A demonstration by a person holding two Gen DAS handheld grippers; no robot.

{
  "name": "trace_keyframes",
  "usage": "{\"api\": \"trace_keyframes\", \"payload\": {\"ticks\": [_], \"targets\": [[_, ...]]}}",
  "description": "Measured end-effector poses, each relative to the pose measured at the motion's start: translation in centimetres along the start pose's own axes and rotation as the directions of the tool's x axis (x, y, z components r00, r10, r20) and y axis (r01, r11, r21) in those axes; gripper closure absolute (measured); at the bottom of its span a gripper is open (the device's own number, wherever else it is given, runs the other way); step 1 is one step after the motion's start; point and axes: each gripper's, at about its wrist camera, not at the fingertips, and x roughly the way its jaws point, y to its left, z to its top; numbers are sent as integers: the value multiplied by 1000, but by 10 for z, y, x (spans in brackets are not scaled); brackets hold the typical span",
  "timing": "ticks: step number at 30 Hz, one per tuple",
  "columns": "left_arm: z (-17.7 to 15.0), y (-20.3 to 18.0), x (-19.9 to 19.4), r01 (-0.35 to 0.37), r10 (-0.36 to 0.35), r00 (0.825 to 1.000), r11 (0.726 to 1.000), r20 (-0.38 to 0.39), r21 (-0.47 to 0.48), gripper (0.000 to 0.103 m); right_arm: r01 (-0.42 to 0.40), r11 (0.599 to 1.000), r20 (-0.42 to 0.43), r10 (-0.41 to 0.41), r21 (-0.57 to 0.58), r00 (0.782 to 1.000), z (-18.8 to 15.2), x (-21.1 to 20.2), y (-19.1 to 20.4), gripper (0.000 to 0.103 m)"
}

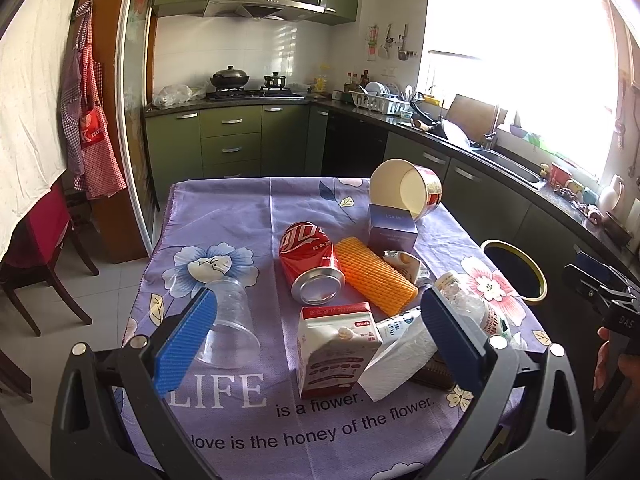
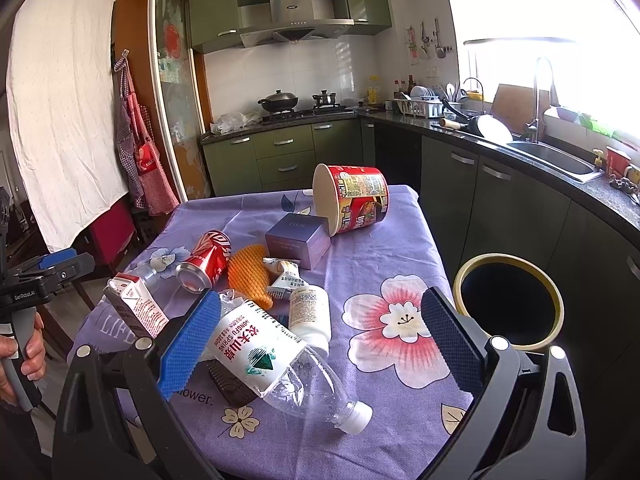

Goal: Collect trash

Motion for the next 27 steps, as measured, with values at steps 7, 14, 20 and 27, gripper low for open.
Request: {"api": "trace_keyframes", "payload": {"ticks": [7, 14, 20, 27], "targets": [[1, -1, 0, 0, 0, 1000, 1000, -1, 0, 6, -1, 1000, 0, 1, 1, 1000, 0, 0, -1, 4], [1, -3, 0, 1, -1, 1000, 1000, -2, 0, 6, 1, 1000, 0, -1, 4, 1000, 0, -1, -1, 4], [0, -3, 0, 1, -1, 1000, 1000, -1, 0, 6, 1, 1000, 0, -1, 4, 1000, 0, -1, -2, 4], [0, -3, 0, 3, -3, 1000, 1000, -3, -1, 6, 2, 1000, -1, -2, 6, 1000, 0, -1, -2, 4]]}}
